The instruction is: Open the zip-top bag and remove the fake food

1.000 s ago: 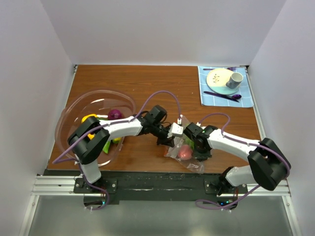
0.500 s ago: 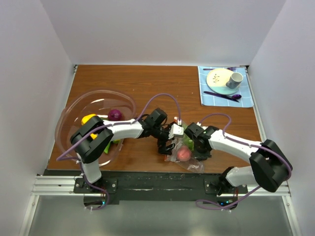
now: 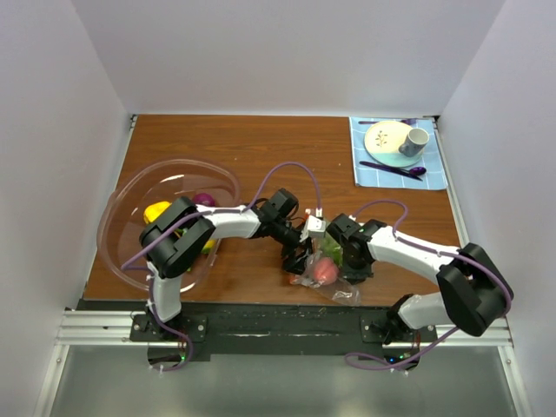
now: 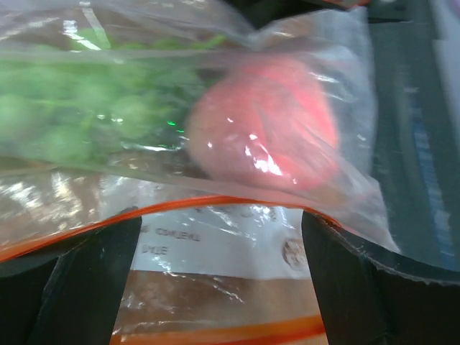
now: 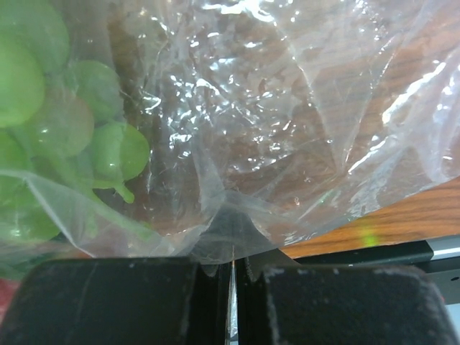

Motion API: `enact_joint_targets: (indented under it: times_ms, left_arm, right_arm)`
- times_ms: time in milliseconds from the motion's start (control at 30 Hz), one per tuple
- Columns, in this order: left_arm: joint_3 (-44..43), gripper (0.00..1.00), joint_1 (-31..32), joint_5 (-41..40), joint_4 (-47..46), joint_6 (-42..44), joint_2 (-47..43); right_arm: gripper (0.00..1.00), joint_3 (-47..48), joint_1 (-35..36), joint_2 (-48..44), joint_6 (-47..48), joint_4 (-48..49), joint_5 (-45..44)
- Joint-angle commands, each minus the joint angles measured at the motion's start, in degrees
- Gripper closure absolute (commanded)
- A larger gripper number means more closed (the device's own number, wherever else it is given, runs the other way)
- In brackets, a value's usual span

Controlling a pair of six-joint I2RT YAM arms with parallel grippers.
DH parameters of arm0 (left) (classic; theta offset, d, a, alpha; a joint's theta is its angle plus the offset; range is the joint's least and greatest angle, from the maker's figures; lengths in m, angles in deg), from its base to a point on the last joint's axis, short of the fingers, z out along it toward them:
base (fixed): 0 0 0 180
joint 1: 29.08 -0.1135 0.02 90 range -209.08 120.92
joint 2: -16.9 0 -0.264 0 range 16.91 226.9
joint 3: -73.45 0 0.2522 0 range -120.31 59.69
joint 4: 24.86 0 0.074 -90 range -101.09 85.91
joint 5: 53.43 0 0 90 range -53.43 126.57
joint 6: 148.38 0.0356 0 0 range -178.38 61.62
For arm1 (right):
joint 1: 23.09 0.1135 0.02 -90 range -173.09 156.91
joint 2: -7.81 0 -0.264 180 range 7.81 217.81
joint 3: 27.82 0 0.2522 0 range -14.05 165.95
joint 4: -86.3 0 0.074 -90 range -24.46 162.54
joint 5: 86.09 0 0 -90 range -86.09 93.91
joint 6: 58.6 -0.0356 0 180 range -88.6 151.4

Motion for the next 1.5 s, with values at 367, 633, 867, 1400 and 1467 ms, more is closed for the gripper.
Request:
enact_joint_targets:
  times_ms: [367,633,867,1400,1467]
  left_arm:
    - [-1.4,0.0,1.2,12.7,-19.7,-21.8,-4.6]
    - [-0.8,0.0,1.1,3.8,-18.3,-19.7,-4.6]
    - [4.2,0.0,1.2,-1.1,-8.4,-5.8,-7.5]
    - [11.2,0.0,0.4,-5.9,-6.6,3.2,-11.1]
    - [10.8,0.0,1.0,-4.3,-9.2,1.6,-10.4]
  right_arm:
    - [1.0,-7.1,2.6,-2.8,-16.2,22.0,7.1]
    - [1.0,-9.3,-1.9,-15.0,-24.7,20.3,4.1]
    - [1.0,-8.7,-2.9,-16.0,-25.5,18.3,2.0]
    - [1.0,-9.6,-2.9,-13.5,-22.0,20.9,3.8]
    - [1.0,-9.9,-2.9,-13.2,-21.9,21.6,4.3]
